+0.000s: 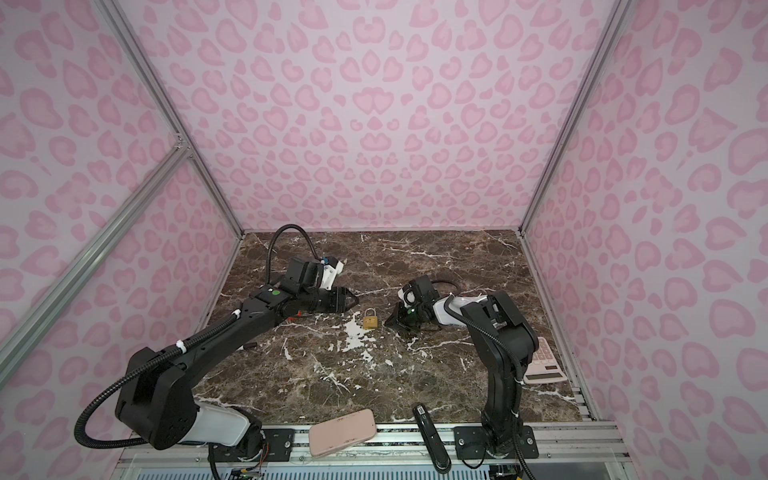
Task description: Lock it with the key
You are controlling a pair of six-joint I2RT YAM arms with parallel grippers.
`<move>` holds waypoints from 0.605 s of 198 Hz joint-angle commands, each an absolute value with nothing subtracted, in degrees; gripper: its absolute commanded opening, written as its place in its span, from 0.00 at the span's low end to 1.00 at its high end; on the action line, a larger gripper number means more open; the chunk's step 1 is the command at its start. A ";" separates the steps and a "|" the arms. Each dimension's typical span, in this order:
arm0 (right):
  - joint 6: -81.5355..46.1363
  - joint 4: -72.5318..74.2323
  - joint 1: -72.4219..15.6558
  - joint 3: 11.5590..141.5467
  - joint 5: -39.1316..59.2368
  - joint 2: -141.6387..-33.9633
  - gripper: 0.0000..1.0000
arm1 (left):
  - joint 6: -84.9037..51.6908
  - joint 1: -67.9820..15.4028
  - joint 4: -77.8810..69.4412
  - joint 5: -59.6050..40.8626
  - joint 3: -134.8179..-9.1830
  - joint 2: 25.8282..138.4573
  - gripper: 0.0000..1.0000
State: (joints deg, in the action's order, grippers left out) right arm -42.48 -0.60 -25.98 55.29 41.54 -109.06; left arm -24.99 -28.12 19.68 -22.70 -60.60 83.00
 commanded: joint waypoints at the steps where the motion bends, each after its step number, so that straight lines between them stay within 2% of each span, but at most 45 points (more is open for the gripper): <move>1: -43.77 -1.30 -25.75 54.51 38.39 -108.34 0.16 | -24.52 -27.87 19.27 -23.02 -60.70 82.08 0.51; 120: -48.22 5.94 -25.22 55.90 38.91 -112.60 0.17 | -24.52 -25.72 20.21 -23.98 -59.31 80.16 0.51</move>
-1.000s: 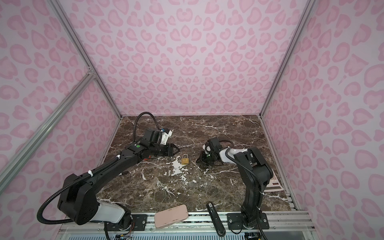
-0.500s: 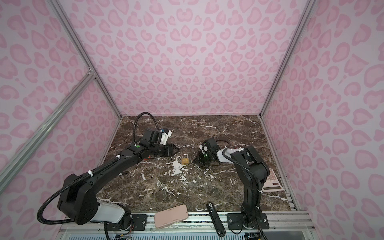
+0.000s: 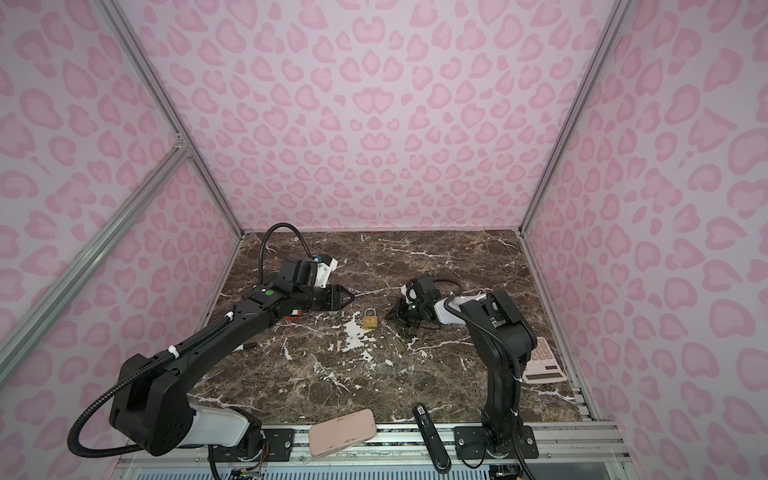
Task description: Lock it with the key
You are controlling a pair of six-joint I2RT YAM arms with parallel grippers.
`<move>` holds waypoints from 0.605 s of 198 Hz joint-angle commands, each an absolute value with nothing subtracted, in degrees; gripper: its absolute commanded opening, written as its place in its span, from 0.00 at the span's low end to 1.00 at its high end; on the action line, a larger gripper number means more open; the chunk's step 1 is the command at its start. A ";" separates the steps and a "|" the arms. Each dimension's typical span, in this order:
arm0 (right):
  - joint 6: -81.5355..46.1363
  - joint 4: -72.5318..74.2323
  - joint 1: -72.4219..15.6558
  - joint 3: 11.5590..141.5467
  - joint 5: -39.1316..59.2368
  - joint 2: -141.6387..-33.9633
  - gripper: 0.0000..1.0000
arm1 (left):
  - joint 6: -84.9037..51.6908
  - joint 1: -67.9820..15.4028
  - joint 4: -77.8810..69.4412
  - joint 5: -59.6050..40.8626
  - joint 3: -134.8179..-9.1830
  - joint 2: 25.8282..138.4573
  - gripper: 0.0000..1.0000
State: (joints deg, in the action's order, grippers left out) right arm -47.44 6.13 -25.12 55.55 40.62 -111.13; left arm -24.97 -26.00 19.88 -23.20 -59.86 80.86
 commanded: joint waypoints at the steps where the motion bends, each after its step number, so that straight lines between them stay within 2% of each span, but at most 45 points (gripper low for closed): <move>1: -48.28 6.00 -25.18 55.99 38.97 -112.64 0.17 | -24.52 -25.69 20.21 -23.99 -59.27 80.11 0.51; 120: -50.97 10.95 -25.91 55.30 40.69 -114.52 0.18 | -25.31 -23.05 20.61 -25.42 -57.96 78.31 0.51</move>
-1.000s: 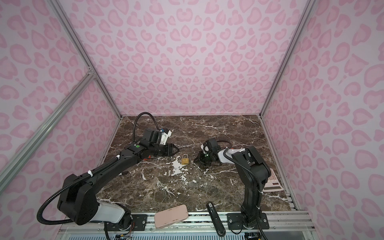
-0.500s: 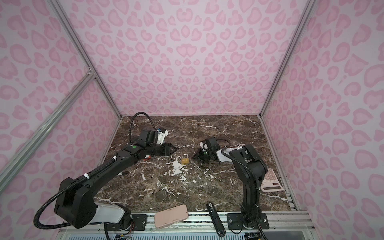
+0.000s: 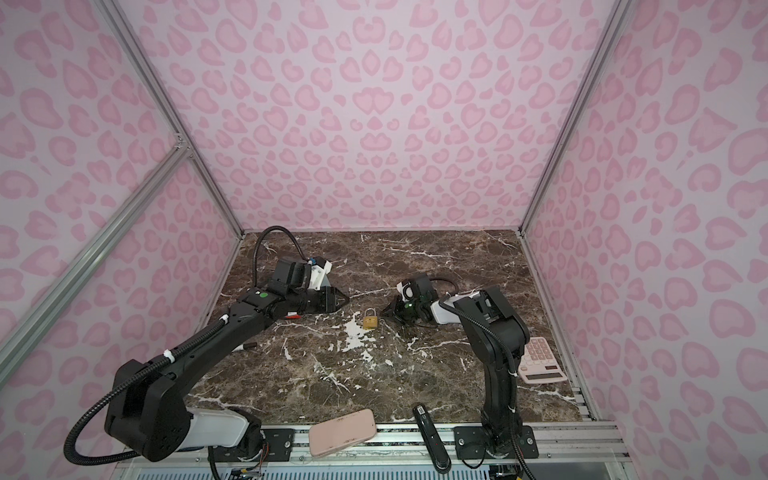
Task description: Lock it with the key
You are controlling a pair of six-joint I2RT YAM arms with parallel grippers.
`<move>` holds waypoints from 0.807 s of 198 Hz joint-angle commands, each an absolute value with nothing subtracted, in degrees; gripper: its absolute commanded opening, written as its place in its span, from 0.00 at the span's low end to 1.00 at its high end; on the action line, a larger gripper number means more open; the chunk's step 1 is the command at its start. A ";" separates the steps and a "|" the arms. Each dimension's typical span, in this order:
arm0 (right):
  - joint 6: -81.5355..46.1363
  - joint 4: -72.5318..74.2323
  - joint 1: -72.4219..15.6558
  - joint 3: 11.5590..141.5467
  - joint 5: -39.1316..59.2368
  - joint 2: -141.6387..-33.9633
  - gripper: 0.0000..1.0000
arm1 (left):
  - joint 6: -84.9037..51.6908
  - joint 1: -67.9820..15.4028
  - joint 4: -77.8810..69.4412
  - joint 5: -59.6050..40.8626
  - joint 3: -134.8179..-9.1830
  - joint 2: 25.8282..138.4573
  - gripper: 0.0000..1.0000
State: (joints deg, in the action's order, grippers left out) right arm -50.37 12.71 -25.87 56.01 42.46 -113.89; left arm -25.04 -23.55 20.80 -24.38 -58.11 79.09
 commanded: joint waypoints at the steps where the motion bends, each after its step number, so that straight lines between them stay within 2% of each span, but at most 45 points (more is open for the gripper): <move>1: -50.98 10.97 -25.87 55.29 40.69 -114.48 0.18 | -25.31 -23.00 20.63 -25.46 -57.98 78.31 0.51; 62: -51.68 13.52 -23.03 52.59 40.54 -110.95 0.21 | -25.69 -21.04 28.76 -24.72 -61.81 78.88 0.51; 75: -51.38 14.25 -22.63 52.12 41.50 -111.26 0.27 | -25.88 -20.28 31.01 -25.08 -62.63 78.75 0.52; 93: -51.63 15.80 -22.63 51.27 43.27 -112.12 0.30 | -26.25 -19.07 34.93 -26.07 -63.65 78.67 0.53; 134: -51.73 18.20 -22.76 49.24 45.61 -111.39 0.30 | -29.02 -17.90 37.34 -23.19 -60.84 74.83 0.54; 160: -51.15 18.68 -23.13 48.97 46.41 -110.51 0.34 | -29.44 -17.01 38.37 -23.10 -60.07 73.58 0.54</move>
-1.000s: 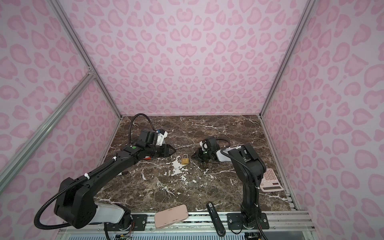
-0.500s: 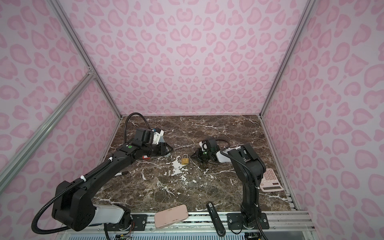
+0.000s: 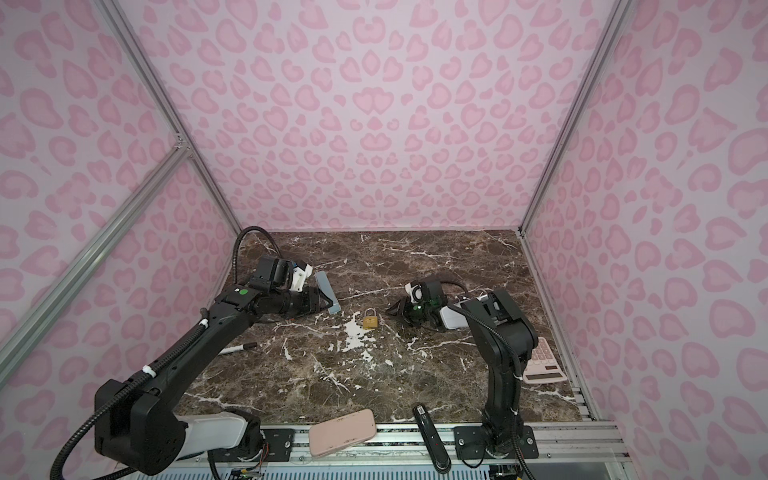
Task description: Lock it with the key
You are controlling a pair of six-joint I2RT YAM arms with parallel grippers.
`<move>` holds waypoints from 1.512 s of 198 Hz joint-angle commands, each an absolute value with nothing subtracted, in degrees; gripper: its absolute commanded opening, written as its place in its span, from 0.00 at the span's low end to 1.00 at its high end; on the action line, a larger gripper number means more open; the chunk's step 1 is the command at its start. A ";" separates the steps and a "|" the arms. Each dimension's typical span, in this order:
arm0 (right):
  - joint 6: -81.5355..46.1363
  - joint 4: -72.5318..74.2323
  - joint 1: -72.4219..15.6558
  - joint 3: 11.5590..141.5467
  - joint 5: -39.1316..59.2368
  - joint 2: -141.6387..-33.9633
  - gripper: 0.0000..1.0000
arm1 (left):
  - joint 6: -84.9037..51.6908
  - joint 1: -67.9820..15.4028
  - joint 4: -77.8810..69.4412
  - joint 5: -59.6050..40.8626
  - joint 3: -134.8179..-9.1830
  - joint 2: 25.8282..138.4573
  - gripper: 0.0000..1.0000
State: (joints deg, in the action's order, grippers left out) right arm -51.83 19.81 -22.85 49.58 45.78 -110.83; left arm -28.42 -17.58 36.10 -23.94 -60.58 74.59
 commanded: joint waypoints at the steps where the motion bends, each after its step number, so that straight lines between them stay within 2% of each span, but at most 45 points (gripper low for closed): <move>1: -51.15 18.70 -23.08 48.96 46.36 -110.49 0.34 | -29.44 -16.98 38.43 -23.06 -60.05 73.57 0.54; 43: -51.48 20.83 -23.19 48.43 46.77 -110.30 0.34 | -32.16 -16.80 37.54 -20.85 -56.65 71.15 0.56; 86: -50.89 21.10 -23.55 47.42 46.74 -109.52 0.24 | -36.12 -15.33 37.61 -15.28 -53.23 70.57 0.57; 125: -49.62 19.35 -23.38 47.78 47.12 -109.08 0.15 | -38.33 -14.13 35.19 -15.76 -51.80 70.44 0.58; 215: -49.39 18.34 -23.14 50.61 47.68 -112.22 0.14 | -38.29 -10.28 33.04 -17.99 -51.96 73.33 0.58; 300: -50.98 22.08 -23.49 47.62 48.84 -112.41 0.11 | -38.07 -5.80 32.98 -17.40 -51.45 76.71 0.58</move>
State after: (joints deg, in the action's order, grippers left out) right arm -50.57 20.88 -23.27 48.49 48.38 -112.33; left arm -38.48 -6.11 33.95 -16.71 -50.89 76.20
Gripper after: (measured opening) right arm 0.109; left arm 0.582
